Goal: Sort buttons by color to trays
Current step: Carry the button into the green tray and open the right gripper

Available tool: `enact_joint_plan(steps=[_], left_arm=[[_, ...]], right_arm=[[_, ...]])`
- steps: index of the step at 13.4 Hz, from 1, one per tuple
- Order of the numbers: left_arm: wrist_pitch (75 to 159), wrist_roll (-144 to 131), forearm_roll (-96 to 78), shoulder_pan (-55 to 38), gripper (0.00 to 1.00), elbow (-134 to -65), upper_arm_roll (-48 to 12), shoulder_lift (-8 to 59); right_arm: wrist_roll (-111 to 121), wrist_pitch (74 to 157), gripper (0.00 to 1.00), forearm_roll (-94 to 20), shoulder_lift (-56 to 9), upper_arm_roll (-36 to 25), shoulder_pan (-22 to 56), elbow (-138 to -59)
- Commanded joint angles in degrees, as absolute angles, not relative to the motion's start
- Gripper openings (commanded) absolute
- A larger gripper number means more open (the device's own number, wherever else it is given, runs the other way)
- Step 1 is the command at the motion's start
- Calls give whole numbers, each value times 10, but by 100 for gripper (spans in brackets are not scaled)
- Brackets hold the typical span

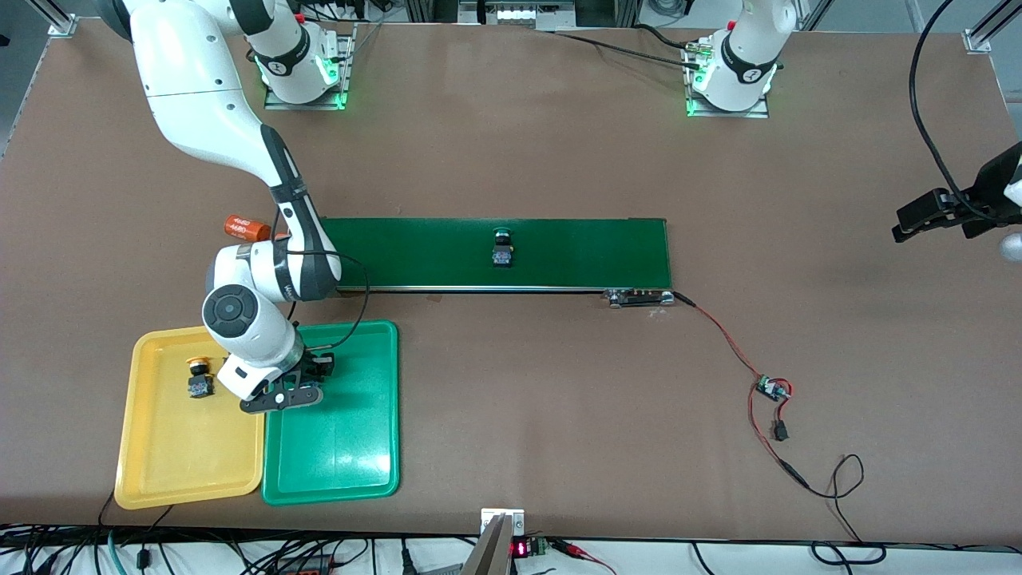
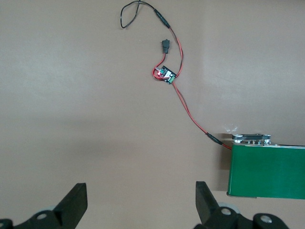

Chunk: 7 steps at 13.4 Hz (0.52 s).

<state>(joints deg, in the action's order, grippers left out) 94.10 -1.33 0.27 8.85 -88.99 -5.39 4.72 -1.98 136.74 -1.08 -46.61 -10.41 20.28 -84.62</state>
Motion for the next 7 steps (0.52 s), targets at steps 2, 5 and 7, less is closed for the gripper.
enact_joint_plan(steps=[2,5,7], left_arm=[[937,-6,-20,97,100,-886,-54,47],[937,-8,-13,96,100,-885,-54,47],[932,-7,-11,96,100,-886,-57,47]], right_arm=[[-13,1368,72,-11,-481,-95,193,-831],[-13,1362,100,-15,-476,-91,193,-832],[-22,1338,100,-26,-455,-83,204,-846]])
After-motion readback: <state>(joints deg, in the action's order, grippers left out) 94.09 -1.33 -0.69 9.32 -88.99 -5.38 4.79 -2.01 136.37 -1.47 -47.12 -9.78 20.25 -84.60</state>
